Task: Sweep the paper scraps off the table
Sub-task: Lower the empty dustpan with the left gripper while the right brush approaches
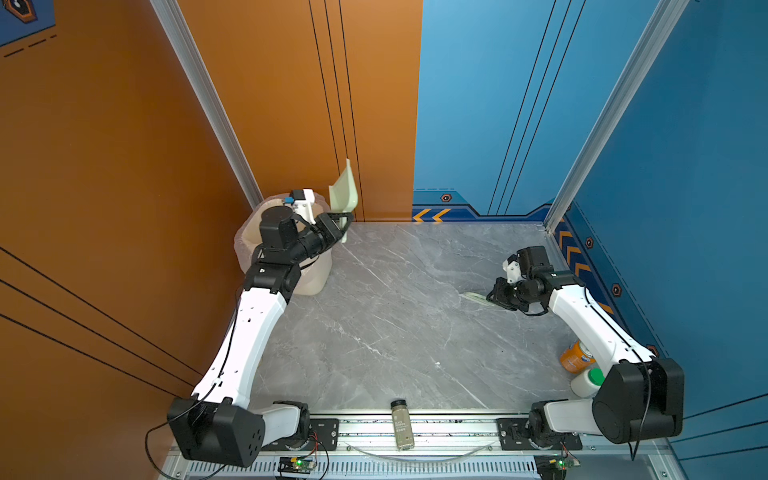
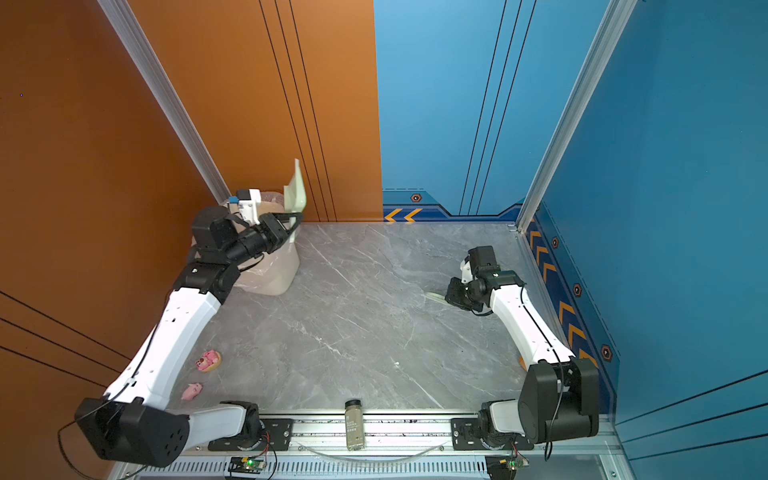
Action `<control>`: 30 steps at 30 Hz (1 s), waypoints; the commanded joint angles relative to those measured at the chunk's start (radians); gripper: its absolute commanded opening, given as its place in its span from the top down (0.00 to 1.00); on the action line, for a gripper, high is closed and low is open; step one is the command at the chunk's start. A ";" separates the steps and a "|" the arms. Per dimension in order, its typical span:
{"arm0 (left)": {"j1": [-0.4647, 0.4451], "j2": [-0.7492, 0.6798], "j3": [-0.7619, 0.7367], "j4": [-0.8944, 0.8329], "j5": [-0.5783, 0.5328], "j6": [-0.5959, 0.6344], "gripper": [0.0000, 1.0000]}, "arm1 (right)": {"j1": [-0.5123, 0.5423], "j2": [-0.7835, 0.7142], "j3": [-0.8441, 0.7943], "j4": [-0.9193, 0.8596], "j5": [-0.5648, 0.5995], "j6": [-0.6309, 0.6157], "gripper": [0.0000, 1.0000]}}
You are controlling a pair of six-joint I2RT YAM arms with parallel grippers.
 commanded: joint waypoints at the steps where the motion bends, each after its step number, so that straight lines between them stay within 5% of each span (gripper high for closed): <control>1: -0.083 -0.013 -0.010 -0.189 -0.227 0.257 1.00 | 0.028 -0.019 0.042 -0.080 -0.038 -0.021 1.00; 13: -0.350 0.012 -0.167 -0.260 -0.632 0.332 1.00 | 0.209 0.006 0.114 -0.230 0.013 -0.049 1.00; 30: -0.504 0.097 -0.338 -0.201 -0.760 0.165 1.00 | 0.343 0.063 0.131 -0.337 0.022 -0.057 1.00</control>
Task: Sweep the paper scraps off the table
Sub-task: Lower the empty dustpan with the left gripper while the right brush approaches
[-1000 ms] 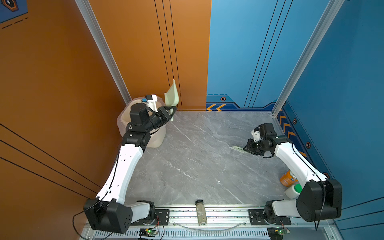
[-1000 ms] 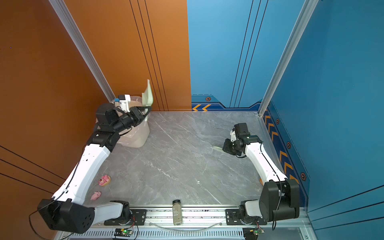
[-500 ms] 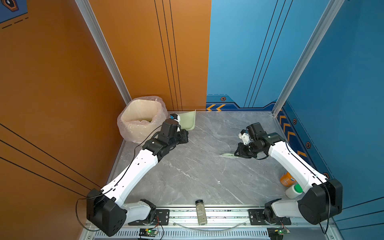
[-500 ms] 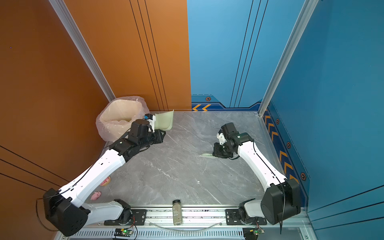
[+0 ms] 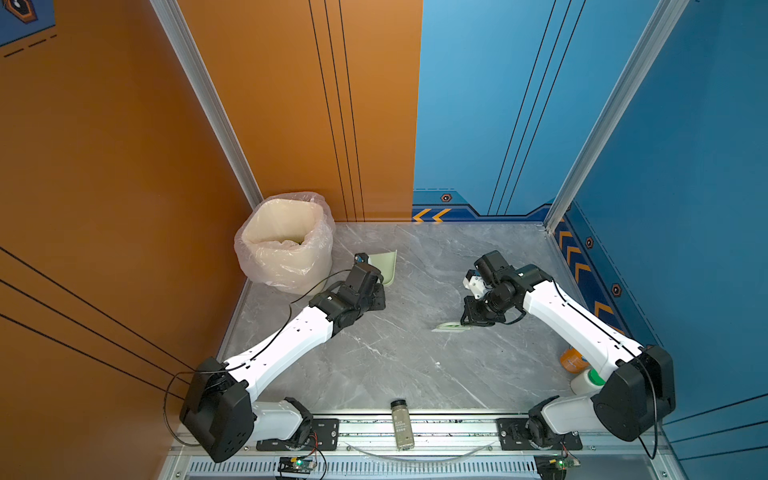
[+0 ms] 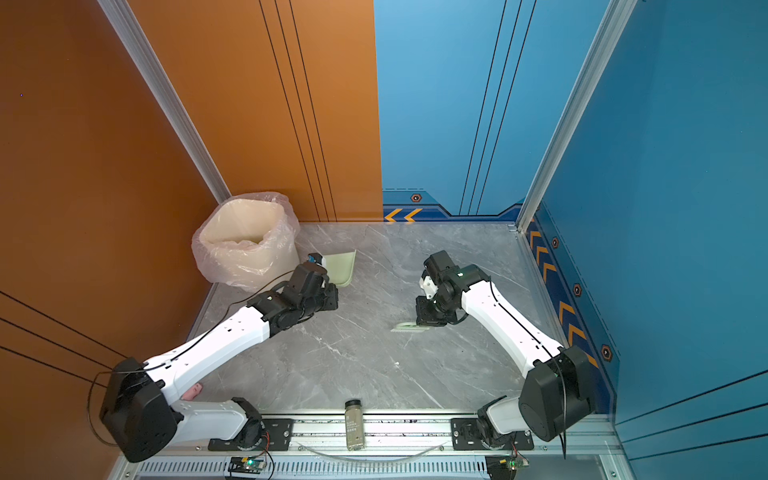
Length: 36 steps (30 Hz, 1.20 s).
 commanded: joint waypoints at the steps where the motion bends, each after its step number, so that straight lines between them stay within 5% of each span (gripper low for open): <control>1: -0.034 0.032 -0.025 0.036 -0.049 -0.071 1.00 | 0.018 0.017 0.010 -0.060 0.017 -0.021 1.00; 16: -0.096 0.201 0.001 0.053 -0.026 -0.140 1.00 | 0.063 0.132 0.062 -0.059 0.023 -0.044 1.00; 36: -0.071 0.183 -0.110 0.042 -0.076 -0.181 1.00 | 0.109 0.221 0.171 -0.032 -0.060 -0.077 1.00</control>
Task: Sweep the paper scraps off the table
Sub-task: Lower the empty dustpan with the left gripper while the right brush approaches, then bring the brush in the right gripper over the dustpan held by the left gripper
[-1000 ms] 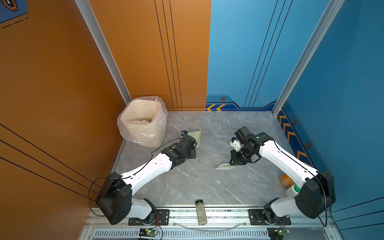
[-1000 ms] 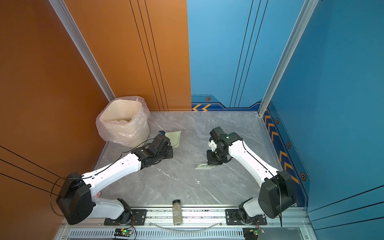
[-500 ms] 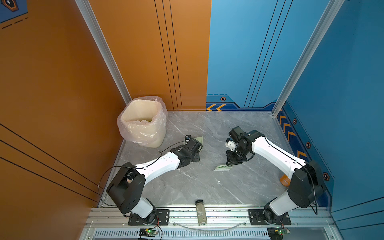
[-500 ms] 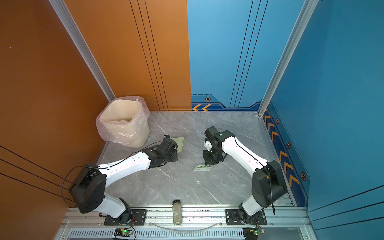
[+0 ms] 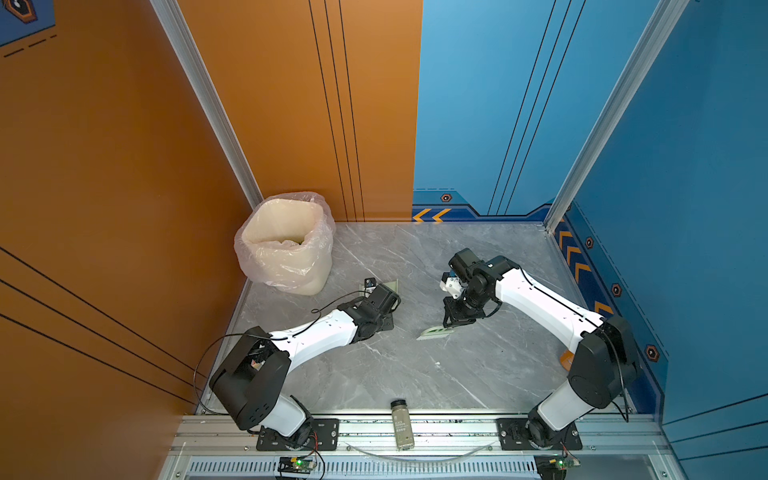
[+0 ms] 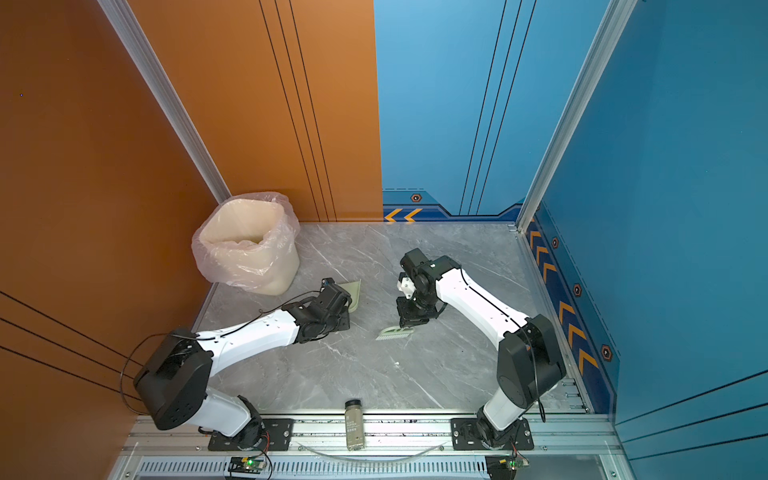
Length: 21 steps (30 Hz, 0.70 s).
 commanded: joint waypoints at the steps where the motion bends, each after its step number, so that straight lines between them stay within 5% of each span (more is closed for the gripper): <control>1: 0.006 0.009 -0.002 -0.011 -0.022 -0.014 1.00 | 0.007 0.021 0.032 0.000 -0.023 -0.024 1.00; 21: 0.006 0.075 0.014 0.025 0.019 0.007 1.00 | 0.009 0.033 0.059 0.012 -0.007 -0.019 1.00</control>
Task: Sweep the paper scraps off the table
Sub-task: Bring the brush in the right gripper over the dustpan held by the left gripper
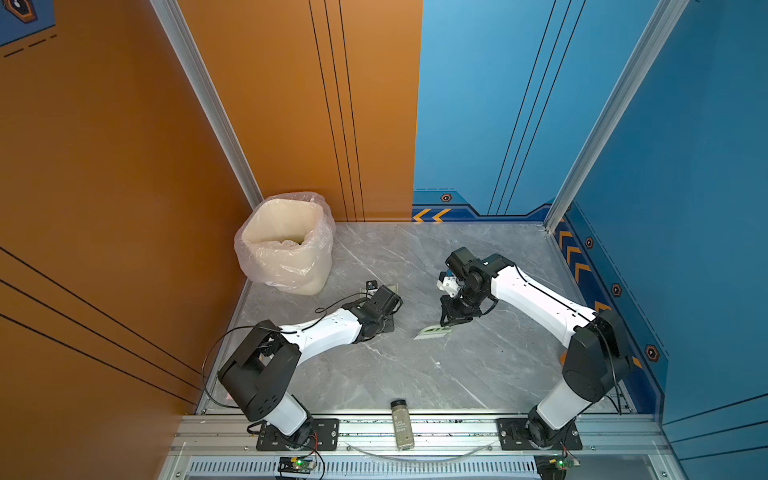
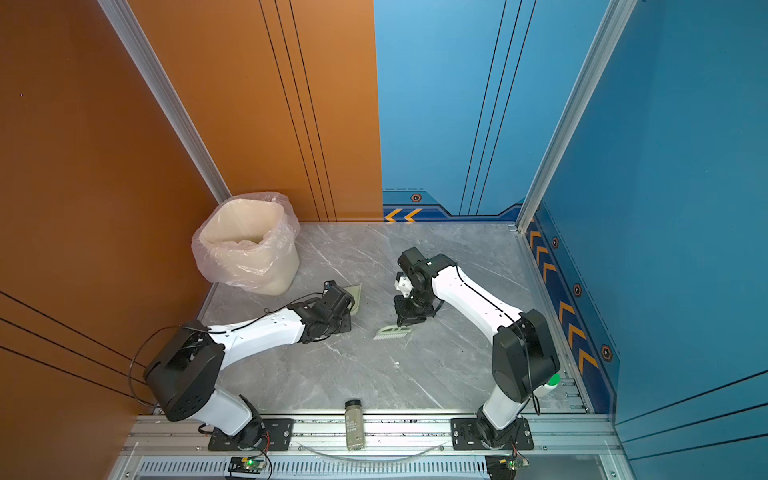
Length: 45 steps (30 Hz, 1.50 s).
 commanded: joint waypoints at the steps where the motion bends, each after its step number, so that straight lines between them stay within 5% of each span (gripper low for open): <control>1: 0.005 0.019 0.016 0.015 0.017 0.016 1.00 | 0.003 -0.008 0.038 0.013 0.010 -0.019 1.00; 3: 0.002 0.031 0.023 0.015 0.024 0.021 0.98 | -0.002 -0.020 0.048 0.014 0.017 -0.018 1.00; 6: -0.003 0.055 0.037 0.015 0.030 0.024 0.75 | -0.018 -0.038 0.063 0.019 0.024 -0.016 1.00; 10: -0.009 0.075 0.051 0.015 0.030 0.025 0.66 | -0.042 -0.061 0.070 0.039 0.031 -0.009 1.00; 17: -0.013 0.056 0.057 0.003 0.029 0.026 0.27 | -0.078 -0.125 0.030 0.176 0.107 0.051 1.00; 28: 0.026 -0.160 -0.010 -0.044 0.004 0.025 0.23 | -0.051 -0.165 -0.113 0.503 0.169 0.147 1.00; 45: 0.148 -0.380 -0.150 -0.117 0.010 0.043 0.07 | 0.100 -0.117 -0.255 0.864 0.289 0.048 0.99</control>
